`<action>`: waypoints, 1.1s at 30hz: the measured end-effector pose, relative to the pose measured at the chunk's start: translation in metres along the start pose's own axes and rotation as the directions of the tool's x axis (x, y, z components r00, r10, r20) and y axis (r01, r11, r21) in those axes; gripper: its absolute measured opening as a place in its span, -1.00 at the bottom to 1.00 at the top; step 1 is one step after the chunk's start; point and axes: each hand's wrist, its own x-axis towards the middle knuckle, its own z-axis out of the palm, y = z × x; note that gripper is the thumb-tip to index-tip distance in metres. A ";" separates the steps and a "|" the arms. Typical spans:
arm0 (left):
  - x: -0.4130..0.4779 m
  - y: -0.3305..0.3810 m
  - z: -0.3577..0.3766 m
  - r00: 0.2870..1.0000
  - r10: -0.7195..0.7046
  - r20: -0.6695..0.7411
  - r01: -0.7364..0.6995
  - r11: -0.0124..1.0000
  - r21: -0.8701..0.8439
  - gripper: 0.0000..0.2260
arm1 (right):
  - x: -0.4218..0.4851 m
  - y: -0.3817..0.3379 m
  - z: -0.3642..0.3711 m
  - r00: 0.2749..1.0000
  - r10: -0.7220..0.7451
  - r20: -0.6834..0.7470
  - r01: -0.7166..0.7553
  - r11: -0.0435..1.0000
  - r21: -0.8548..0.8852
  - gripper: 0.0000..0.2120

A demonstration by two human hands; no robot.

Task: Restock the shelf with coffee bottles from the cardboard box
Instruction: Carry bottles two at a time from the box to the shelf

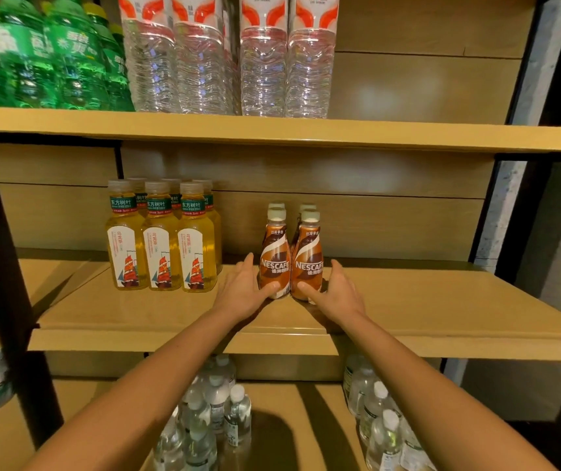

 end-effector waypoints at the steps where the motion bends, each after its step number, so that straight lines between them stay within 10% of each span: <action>1: -0.004 0.004 -0.006 1.000 0.017 -0.023 -0.015 0.997 0.072 -0.24 | -0.003 0.000 -0.007 1.000 -0.024 0.011 0.025 0.996 -0.084 -0.11; 7: -0.039 0.047 -0.035 0.943 0.310 -0.121 -0.271 0.927 0.261 -0.25 | -0.034 0.005 -0.066 0.993 -0.114 0.018 0.112 0.907 -0.406 -0.21; 15: -0.097 0.134 -0.008 0.778 0.553 0.298 -0.625 0.725 0.289 -0.27 | -0.124 0.048 -0.158 0.996 0.068 -0.065 -0.093 0.805 -0.586 -0.21; 20: -0.139 0.185 0.021 0.618 0.621 0.482 -0.765 0.615 0.188 -0.26 | -0.205 0.083 -0.214 0.968 0.203 -0.145 -0.248 0.716 -0.653 -0.23; 33: -0.332 0.372 0.129 0.096 0.888 0.450 -0.920 0.252 -0.300 -0.29 | -0.437 0.187 -0.373 0.757 0.514 -0.404 -0.638 0.446 -0.628 -0.30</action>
